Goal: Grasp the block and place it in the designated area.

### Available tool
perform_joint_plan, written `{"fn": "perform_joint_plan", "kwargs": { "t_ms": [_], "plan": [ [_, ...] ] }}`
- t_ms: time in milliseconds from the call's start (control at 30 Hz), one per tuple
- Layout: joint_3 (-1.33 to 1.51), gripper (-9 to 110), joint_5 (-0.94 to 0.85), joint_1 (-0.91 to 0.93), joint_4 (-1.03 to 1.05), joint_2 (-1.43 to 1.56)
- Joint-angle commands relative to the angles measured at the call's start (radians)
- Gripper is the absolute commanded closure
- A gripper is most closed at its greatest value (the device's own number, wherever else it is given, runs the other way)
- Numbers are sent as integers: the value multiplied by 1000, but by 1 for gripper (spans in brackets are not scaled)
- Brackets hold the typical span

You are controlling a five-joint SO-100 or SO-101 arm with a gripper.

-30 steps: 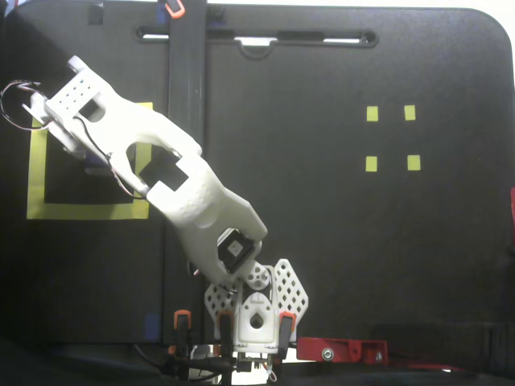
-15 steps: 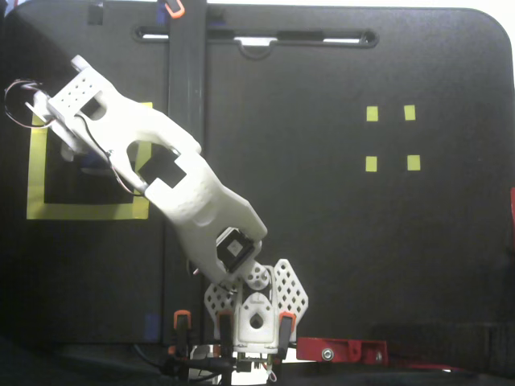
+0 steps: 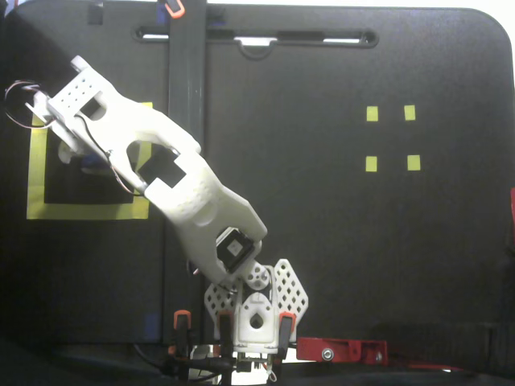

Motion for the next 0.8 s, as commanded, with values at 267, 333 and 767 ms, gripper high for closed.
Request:
{"fn": "perform_joint_plan", "kwargs": {
  "t_ms": [267,333,767],
  "plan": [
    [-17,60,-11,26,49,172],
    [-17,60,-11,29,60,204],
    [-20,60,-34,38,166,448]
  ]
}}
